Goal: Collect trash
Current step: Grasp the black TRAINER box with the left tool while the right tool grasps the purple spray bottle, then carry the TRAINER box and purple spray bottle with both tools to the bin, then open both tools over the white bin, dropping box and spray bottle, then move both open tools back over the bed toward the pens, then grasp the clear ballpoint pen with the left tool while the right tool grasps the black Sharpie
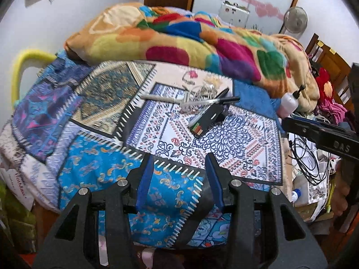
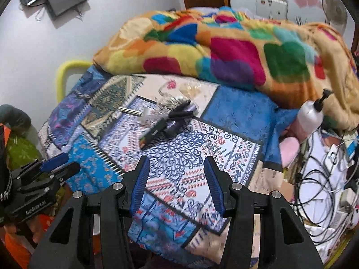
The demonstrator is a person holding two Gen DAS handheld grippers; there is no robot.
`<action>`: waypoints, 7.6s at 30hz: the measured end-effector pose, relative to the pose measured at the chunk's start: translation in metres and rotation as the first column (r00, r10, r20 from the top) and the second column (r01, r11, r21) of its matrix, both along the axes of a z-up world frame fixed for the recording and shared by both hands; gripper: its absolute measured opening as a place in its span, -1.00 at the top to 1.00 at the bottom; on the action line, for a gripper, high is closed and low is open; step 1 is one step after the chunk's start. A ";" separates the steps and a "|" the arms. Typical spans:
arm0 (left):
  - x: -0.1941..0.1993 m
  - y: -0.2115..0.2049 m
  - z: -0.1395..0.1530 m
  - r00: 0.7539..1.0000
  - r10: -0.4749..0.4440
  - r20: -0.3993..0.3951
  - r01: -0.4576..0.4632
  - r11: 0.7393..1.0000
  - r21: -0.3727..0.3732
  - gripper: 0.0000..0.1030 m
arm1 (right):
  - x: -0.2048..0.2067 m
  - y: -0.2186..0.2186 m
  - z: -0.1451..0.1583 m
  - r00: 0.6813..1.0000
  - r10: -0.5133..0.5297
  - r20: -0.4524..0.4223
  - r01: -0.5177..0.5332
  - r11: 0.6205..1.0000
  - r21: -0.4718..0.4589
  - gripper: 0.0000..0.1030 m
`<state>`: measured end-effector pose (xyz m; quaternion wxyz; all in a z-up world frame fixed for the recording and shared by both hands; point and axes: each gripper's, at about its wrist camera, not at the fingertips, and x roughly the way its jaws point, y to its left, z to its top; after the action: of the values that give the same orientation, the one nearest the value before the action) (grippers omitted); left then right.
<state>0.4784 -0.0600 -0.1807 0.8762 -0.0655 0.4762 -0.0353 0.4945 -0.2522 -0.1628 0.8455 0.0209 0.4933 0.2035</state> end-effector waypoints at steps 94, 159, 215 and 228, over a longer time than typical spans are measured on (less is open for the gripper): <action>-0.166 0.072 0.130 0.944 0.150 0.293 -0.148 0.989 -0.030 0.54 | -0.133 0.098 0.131 0.953 0.144 0.268 -0.163 0.985 0.050 0.54; -0.280 0.288 -0.080 0.790 0.570 -0.224 -0.597 0.799 -0.072 0.21 | -0.213 0.357 -0.028 0.762 0.627 -0.162 -0.644 0.759 -0.094 0.17; 0.006 0.034 -0.002 0.997 0.065 -0.036 -0.066 0.997 -0.033 0.20 | 0.020 0.016 0.005 0.998 -0.043 -0.043 0.046 0.996 0.078 0.16; 0.097 0.013 -0.058 0.994 -0.069 -0.080 0.065 0.997 -0.049 0.20 | 0.109 0.019 -0.056 0.981 -0.129 -0.144 0.148 0.980 0.133 0.16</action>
<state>0.5753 -0.0469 -0.2386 0.8526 -0.0711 0.5126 -0.0731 0.6031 -0.2336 -0.2185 0.8186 0.1297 0.5308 0.1769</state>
